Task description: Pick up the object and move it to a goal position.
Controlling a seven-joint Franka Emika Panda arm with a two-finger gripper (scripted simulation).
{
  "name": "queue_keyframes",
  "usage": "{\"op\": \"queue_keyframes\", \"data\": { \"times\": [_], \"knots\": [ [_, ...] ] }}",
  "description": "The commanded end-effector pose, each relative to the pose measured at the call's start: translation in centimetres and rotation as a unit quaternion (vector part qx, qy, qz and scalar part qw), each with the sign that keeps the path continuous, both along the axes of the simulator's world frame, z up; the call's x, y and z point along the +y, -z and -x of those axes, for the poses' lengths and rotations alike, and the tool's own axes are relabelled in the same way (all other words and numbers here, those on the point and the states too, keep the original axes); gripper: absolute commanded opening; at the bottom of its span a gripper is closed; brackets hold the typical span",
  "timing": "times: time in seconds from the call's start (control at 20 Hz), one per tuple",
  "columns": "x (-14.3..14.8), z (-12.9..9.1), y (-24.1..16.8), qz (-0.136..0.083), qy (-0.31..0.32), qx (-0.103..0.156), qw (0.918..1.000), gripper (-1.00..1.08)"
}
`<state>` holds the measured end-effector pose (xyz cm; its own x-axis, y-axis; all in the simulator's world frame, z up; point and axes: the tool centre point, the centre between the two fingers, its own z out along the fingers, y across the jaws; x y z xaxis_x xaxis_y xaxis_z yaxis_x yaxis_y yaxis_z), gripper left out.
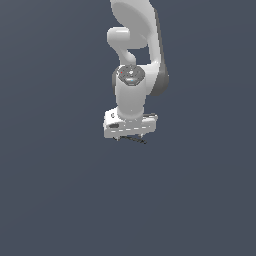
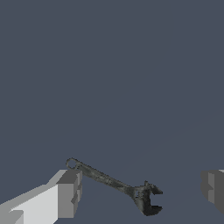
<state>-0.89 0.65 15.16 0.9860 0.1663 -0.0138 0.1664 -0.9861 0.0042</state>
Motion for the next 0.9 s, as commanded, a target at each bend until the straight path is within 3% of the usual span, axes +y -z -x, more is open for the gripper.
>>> {"op": "queue_keyframes", "data": {
  "times": [0.0,0.45,0.85],
  "knots": [
    [-0.2,0.4,0.6,0.001,-0.025,0.000,0.9997,1.00],
    [-0.9,2.4,3.3,0.006,-0.153,0.003,0.9882,1.00],
    [-1.1,4.4,5.7,0.005,-0.274,0.003,0.9617,1.00]
  ]
}}
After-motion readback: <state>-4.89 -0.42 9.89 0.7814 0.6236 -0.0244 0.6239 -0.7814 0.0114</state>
